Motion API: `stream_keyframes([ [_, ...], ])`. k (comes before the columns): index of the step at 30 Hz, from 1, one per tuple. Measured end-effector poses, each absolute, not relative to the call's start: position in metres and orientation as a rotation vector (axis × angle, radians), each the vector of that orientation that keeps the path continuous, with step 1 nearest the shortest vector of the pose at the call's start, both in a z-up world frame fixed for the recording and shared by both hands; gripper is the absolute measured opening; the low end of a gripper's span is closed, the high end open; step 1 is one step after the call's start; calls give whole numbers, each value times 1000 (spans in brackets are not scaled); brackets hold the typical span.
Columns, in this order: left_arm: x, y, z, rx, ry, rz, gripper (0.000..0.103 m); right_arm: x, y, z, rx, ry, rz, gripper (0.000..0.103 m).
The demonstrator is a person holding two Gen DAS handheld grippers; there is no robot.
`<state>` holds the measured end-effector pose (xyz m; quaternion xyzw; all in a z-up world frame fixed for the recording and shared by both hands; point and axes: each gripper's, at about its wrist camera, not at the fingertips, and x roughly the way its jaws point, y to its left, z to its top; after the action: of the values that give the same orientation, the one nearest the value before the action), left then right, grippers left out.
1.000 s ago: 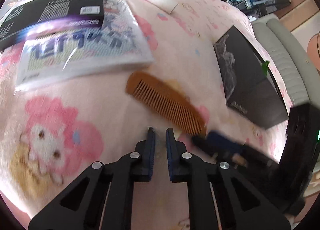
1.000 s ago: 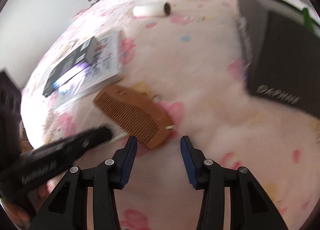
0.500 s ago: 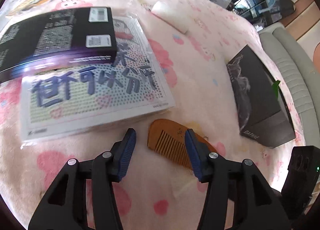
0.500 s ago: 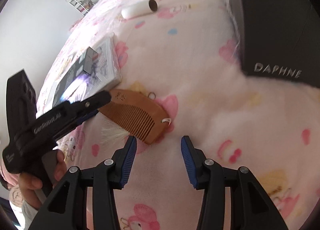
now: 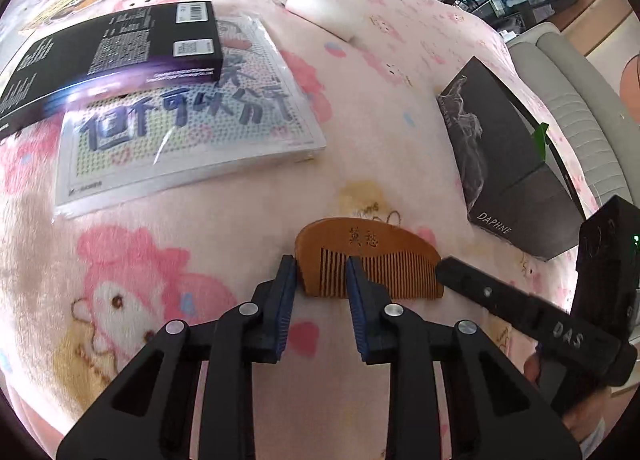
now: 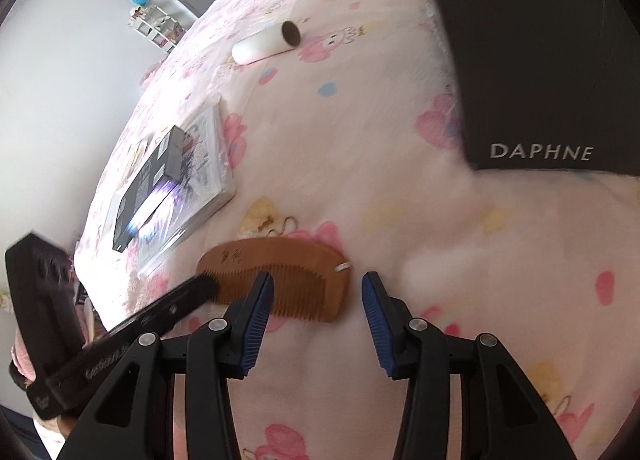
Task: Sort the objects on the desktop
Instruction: 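Lift the wooden comb with the left tool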
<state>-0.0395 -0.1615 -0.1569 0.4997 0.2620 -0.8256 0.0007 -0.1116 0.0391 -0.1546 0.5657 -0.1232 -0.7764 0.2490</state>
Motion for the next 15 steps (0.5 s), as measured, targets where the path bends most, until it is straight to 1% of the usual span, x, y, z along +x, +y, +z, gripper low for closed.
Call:
stream_keyframes([
  [4,-51,-167,-162,1591,876,-2575,34,-113,38,-154,1536,-319,-2113,42],
  [9,-57,-154,-161,1602,774,-2596,34,-115,36,-154,1530,-299,-2111,42],
  [15,-50,-148,-150,1590,748,-2628,33,-116,35,-154,1523,-275,-2108,41],
])
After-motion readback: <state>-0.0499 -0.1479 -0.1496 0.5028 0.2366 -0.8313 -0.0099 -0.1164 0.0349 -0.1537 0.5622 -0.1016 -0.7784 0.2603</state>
